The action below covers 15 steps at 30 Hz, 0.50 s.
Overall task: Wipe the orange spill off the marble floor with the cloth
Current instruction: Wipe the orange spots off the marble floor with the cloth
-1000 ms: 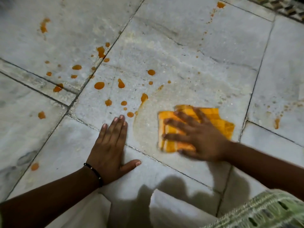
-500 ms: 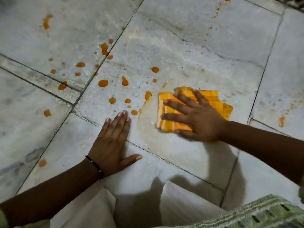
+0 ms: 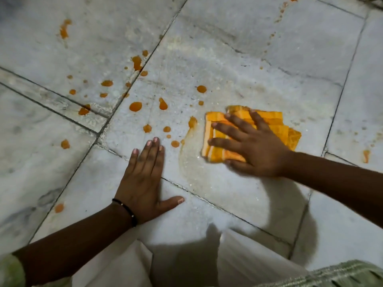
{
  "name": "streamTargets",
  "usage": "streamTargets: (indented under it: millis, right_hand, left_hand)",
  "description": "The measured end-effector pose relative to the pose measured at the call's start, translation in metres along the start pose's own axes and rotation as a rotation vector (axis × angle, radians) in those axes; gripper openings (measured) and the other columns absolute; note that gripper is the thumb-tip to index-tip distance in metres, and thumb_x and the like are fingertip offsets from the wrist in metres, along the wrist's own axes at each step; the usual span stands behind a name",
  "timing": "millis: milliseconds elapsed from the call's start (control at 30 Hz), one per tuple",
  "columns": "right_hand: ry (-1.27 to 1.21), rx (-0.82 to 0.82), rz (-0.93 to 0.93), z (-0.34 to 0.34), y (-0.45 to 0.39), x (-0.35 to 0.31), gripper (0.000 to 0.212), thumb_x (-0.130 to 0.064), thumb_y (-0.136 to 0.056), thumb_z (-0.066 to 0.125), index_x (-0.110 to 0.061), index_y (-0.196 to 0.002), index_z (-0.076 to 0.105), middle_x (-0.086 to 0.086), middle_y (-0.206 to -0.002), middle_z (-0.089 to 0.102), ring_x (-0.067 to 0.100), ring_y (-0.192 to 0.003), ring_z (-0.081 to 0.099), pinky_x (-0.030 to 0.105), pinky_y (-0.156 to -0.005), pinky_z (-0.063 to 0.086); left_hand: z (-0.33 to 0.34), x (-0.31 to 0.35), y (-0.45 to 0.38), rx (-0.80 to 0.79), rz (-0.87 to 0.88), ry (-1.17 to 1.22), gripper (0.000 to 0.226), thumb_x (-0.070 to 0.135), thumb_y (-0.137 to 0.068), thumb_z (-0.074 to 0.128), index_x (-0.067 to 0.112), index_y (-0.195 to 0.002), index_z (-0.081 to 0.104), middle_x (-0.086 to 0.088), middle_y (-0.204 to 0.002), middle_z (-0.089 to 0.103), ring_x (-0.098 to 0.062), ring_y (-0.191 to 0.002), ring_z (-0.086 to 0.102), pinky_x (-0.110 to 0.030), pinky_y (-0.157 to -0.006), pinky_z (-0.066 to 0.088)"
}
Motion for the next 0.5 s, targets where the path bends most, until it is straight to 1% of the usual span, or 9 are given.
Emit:
streamTargets:
  millis: [33,67,167,233,267,333,400,467,500]
  right_hand:
    - [-0.016,0.007,0.051,0.000,0.002,0.015,0.056,-0.059,-0.090,0.031,-0.038,-0.142,0.038,0.001,-0.155,0.032,0.032,-0.143,0.025,0.064,-0.109,0.014]
    - [-0.047,0.012,0.154,-0.001,0.000,0.032,0.056,-0.061,-0.090,0.029,-0.040,-0.141,0.036,0.000,-0.155,0.032,0.032,-0.143,0.025,0.065,-0.108,0.013]
    - [-0.124,0.013,0.500,-0.003,-0.030,0.071,0.061,-0.064,-0.087,0.019,-0.044,-0.145,0.024,-0.002,-0.158,0.021,0.031,-0.146,0.013,0.072,-0.105,0.009]
    - [-0.097,-0.023,0.570,-0.003,-0.051,0.063,0.067,-0.065,-0.084,0.012,-0.044,-0.147,0.017,-0.001,-0.160,0.015,0.033,-0.146,0.008,0.074,-0.103,0.007]
    - [-0.070,-0.037,0.527,-0.003,-0.058,0.047,0.069,-0.064,-0.083,0.009,-0.043,-0.148,0.015,0.000,-0.160,0.013,0.035,-0.146,0.007,0.074,-0.103,0.007]
    - [-0.052,-0.039,0.324,-0.003,-0.055,0.000,0.068,-0.062,-0.085,0.010,-0.040,-0.149,0.017,0.002,-0.161,0.014,0.038,-0.146,0.007,0.075,-0.104,0.005]
    - [-0.060,-0.020,0.072,-0.001,-0.026,-0.041,0.062,-0.059,-0.091,0.023,-0.034,-0.148,0.026,0.003,-0.159,0.021,0.038,-0.146,0.012,0.074,-0.105,0.005]
    - [-0.072,-0.007,-0.069,0.001,0.013,-0.042,0.065,-0.059,-0.091,0.036,-0.029,-0.148,0.030,0.001,-0.158,0.024,0.032,-0.147,0.014,0.069,-0.109,0.008]
    - [-0.067,-0.006,-0.081,0.003,0.028,-0.026,0.069,-0.062,-0.089,0.038,-0.028,-0.149,0.029,0.000,-0.159,0.023,0.030,-0.147,0.013,0.066,-0.110,0.010]
  left_hand:
    - [0.000,0.000,0.000,0.002,0.001,0.001,0.114,0.084,-0.074,0.028,-0.002,-0.148,0.015,-0.020,-0.157,0.009,-0.030,-0.146,0.007,-0.049,-0.117,0.008]
    - [0.000,0.000,0.000,0.002,0.003,0.000,0.114,0.084,-0.074,0.027,-0.002,-0.148,0.015,-0.020,-0.157,0.009,-0.030,-0.146,0.006,-0.049,-0.117,0.008]
    - [0.001,0.001,0.000,-0.002,0.006,-0.010,0.115,0.084,-0.075,0.026,-0.003,-0.148,0.015,-0.021,-0.157,0.008,-0.031,-0.146,0.005,-0.050,-0.117,0.008]
    - [0.001,0.001,0.000,-0.003,0.009,-0.012,0.115,0.084,-0.075,0.025,-0.003,-0.148,0.015,-0.021,-0.157,0.008,-0.031,-0.146,0.006,-0.051,-0.117,0.009]
    - [0.001,0.001,0.000,-0.001,0.010,-0.012,0.115,0.084,-0.075,0.026,-0.004,-0.148,0.016,-0.022,-0.157,0.008,-0.031,-0.146,0.006,-0.051,-0.117,0.009]
    - [0.001,0.001,0.001,0.005,0.011,-0.010,0.114,0.084,-0.075,0.026,-0.003,-0.148,0.015,-0.022,-0.157,0.008,-0.032,-0.146,0.007,-0.051,-0.117,0.010]
    - [0.001,0.001,0.001,0.011,0.013,-0.002,0.114,0.084,-0.075,0.027,-0.004,-0.147,0.016,-0.022,-0.157,0.009,-0.032,-0.146,0.008,-0.051,-0.117,0.010]
    - [0.001,0.001,0.001,0.012,0.019,0.009,0.114,0.084,-0.075,0.028,-0.004,-0.147,0.016,-0.021,-0.157,0.010,-0.031,-0.146,0.008,-0.050,-0.117,0.010]
    - [0.001,0.000,0.001,0.016,0.018,0.013,0.114,0.084,-0.075,0.029,-0.003,-0.148,0.016,-0.021,-0.157,0.010,-0.031,-0.146,0.008,-0.050,-0.117,0.010]
Point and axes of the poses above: each hand's wrist, its own y-axis away from the middle knuckle, its own z-axis out of the palm, x = y × z, the point moved 7 cm from there along -y, towards the middle knuckle
